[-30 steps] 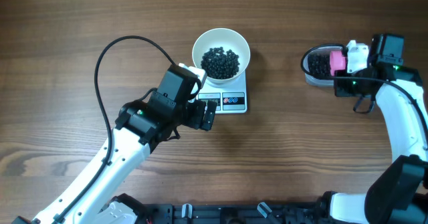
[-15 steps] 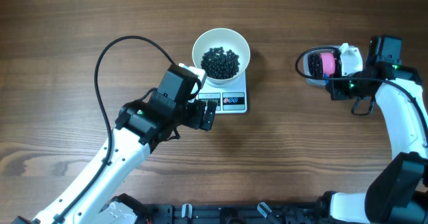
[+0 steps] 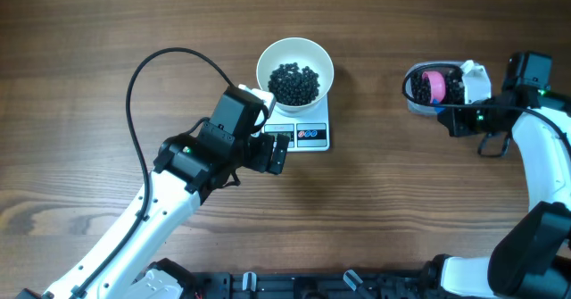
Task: Scoop item into bowl and weigh 150g on scale
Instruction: 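Drag the scoop through the beans in the tub to fill it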
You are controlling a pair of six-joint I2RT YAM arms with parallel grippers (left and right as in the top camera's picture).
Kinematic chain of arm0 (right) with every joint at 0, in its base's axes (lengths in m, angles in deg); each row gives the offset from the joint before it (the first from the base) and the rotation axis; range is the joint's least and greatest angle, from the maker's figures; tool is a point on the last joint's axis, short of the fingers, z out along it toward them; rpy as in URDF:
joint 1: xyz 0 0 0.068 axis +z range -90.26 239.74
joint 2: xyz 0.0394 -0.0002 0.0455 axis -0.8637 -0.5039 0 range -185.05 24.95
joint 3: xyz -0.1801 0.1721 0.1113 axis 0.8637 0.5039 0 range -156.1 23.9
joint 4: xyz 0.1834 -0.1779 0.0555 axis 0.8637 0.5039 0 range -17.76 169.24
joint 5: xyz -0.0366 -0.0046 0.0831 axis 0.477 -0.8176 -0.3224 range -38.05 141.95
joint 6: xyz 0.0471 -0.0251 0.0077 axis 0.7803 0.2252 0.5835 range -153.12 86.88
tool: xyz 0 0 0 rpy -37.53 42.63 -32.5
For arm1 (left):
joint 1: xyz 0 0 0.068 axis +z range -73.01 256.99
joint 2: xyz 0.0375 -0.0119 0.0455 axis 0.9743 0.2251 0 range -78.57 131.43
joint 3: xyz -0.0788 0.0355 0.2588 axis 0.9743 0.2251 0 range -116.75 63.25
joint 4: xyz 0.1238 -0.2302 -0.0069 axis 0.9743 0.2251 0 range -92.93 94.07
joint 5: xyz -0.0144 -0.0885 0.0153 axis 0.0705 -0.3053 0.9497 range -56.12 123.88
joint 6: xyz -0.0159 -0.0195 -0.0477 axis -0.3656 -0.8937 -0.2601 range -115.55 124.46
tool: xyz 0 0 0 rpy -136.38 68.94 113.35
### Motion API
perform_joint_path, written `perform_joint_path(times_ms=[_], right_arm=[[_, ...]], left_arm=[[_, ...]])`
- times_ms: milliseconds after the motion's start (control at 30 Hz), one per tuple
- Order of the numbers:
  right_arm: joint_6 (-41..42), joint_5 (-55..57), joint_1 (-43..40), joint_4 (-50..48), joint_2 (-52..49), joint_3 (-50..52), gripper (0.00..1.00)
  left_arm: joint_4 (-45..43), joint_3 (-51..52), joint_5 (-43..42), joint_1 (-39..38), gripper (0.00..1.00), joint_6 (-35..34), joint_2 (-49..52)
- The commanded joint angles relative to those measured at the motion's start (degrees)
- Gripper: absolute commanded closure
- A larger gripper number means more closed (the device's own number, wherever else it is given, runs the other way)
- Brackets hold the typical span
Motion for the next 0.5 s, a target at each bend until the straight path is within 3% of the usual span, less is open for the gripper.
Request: perform_joint_path(times_ms=[0,467], right_arm=[[-1.7,-5.3,0.1,0.5,-2.1,0.4,0.96],[-1.7,-10.1,-0.2,0.7,-3.2,0.4,0.96]], left_arm=[[-0.2,0.7,-0.5,0.5,0.00,0.7,0.1],[-0.2,0.7,-0.5,0.5,0.00,0.7,0.0]])
